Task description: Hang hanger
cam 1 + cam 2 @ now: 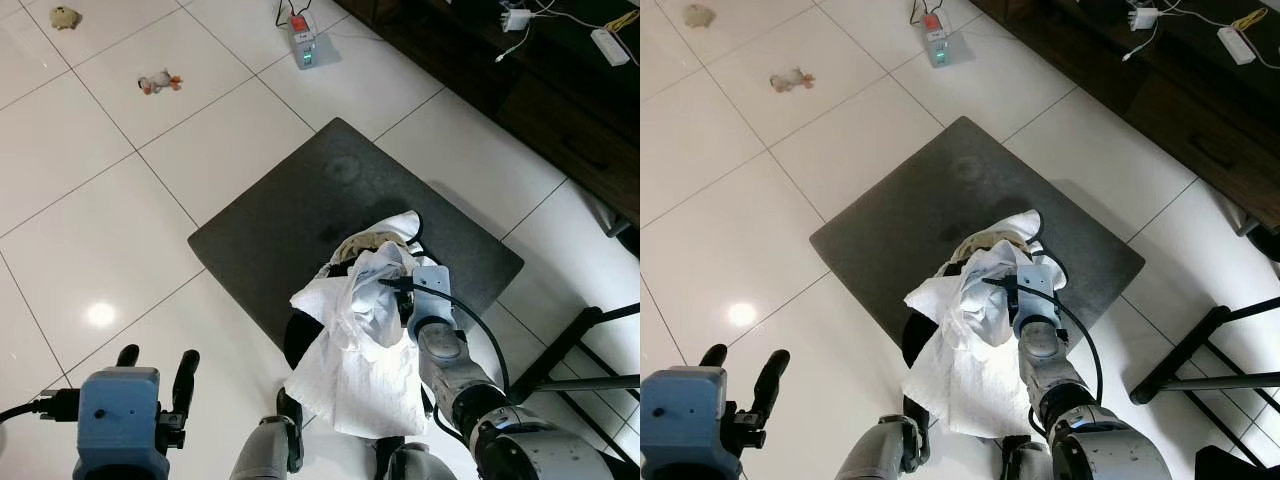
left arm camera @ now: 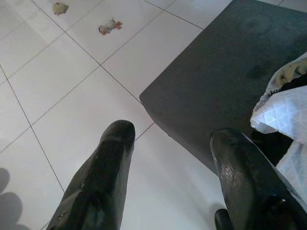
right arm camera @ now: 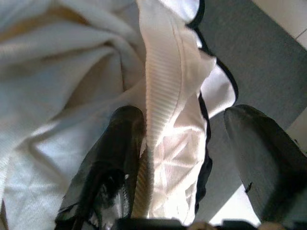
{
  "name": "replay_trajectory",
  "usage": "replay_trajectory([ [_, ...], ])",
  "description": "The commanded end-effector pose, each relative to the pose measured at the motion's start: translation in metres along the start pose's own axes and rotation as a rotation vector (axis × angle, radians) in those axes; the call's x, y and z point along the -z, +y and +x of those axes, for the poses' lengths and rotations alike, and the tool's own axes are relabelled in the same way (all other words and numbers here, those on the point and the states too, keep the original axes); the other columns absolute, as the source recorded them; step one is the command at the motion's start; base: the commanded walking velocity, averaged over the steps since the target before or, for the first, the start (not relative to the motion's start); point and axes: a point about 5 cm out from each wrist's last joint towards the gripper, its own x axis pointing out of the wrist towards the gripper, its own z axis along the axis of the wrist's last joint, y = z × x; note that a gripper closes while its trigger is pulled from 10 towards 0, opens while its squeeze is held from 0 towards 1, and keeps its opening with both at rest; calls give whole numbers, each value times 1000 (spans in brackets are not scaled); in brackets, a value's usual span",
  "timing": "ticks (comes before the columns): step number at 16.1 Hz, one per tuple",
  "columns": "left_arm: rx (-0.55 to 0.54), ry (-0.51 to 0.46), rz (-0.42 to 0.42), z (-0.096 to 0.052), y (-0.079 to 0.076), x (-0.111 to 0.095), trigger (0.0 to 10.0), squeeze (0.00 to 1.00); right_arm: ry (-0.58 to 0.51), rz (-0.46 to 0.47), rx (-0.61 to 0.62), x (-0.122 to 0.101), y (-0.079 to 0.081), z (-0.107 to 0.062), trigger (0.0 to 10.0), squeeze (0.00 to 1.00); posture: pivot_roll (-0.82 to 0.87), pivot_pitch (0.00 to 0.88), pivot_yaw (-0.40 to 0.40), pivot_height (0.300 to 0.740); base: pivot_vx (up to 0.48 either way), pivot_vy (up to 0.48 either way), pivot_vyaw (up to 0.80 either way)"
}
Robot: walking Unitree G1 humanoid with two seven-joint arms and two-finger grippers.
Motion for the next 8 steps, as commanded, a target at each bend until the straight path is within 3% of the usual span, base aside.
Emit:
replay_trajectory([
  [1, -20, 14, 17, -5, 2, 0, 10000, 0, 79, 4, -5, 21, 3, -5, 0, 0, 427, 544, 21, 740, 0, 0, 0],
  [8, -12, 16, 0, -5, -4, -1, 10000, 0, 93, 23, 14, 24, 2, -6, 0, 0, 428, 538, 15, 740, 0, 0, 0],
])
